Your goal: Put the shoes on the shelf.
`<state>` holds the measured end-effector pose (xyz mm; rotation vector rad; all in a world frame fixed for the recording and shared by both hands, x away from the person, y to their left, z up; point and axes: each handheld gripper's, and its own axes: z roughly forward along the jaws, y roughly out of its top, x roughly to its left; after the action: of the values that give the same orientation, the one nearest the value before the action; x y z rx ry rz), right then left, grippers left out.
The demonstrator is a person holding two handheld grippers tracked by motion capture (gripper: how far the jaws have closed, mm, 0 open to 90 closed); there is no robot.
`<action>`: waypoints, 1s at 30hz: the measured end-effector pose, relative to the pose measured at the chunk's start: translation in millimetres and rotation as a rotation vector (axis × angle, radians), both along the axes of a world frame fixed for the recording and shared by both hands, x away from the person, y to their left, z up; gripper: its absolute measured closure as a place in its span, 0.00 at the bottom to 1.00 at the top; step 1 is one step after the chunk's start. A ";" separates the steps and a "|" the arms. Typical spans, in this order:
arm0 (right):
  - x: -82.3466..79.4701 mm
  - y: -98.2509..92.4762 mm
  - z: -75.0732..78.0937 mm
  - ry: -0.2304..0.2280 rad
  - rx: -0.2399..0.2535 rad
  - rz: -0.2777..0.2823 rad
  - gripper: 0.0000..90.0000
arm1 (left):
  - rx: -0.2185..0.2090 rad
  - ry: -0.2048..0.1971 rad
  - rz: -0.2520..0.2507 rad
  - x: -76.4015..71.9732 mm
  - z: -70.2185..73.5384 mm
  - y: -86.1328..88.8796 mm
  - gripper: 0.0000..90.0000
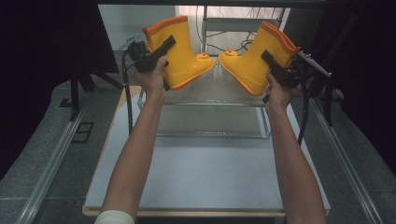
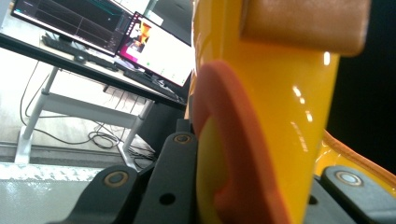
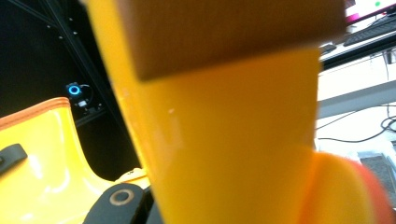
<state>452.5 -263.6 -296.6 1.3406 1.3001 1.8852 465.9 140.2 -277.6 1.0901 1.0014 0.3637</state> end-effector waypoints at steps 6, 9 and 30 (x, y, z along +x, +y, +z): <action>8.2 7.2 -2.9 0.016 -0.012 -0.023 0.96 | 0.013 -0.002 0.027 6.7 -5.4 -8.6 0.95; 11.7 17.0 -4.8 0.017 -0.039 -0.038 0.96 | 0.029 0.002 0.042 10.5 -10.9 -16.5 0.95; 2.8 39.4 -23.7 -0.007 -0.199 -0.062 0.81 | 0.159 -0.019 0.061 -5.1 -37.8 -46.1 0.85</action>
<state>455.3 -224.2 -320.2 1.2555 1.3865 1.6693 460.8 94.1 -315.4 1.1985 1.0033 0.5098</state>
